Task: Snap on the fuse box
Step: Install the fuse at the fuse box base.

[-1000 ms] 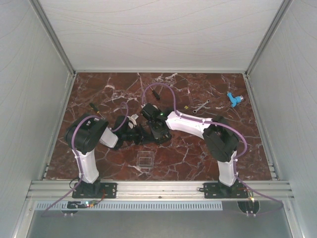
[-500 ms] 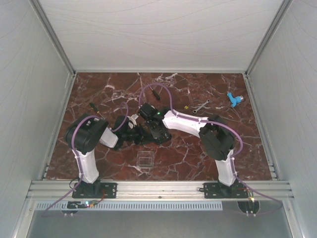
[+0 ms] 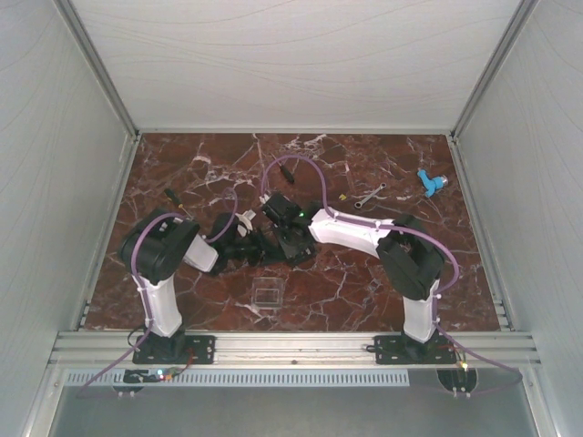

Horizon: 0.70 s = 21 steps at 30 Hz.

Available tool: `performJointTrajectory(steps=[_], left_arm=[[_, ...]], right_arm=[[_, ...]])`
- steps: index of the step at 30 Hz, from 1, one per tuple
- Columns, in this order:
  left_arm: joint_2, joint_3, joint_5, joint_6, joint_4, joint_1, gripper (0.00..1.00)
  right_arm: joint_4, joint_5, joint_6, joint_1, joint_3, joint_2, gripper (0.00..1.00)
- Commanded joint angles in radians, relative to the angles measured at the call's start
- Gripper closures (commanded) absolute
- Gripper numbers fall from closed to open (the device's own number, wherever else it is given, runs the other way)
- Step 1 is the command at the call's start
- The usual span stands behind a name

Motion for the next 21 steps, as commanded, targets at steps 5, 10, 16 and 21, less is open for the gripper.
performJointTrajectory(steps=[5,10,16,21], left_arm=[[-0.010,-0.003,-0.023,0.014,-0.016,-0.033,0.88],[-0.006,-0.003,-0.022,0.011,-0.011,-0.036,0.88],[0.000,-0.001,-0.020,0.008,-0.005,-0.038,0.88],[0.004,0.000,-0.017,0.006,-0.002,-0.039,0.88]], right_arm=[[-0.058,0.013,0.015,0.013,0.029,-0.060,0.80],[-0.081,0.050,0.038,0.002,0.047,-0.052,0.83],[-0.088,0.064,0.047,0.001,0.043,-0.057,0.87],[-0.102,0.058,0.051,-0.007,0.046,-0.055,0.92]])
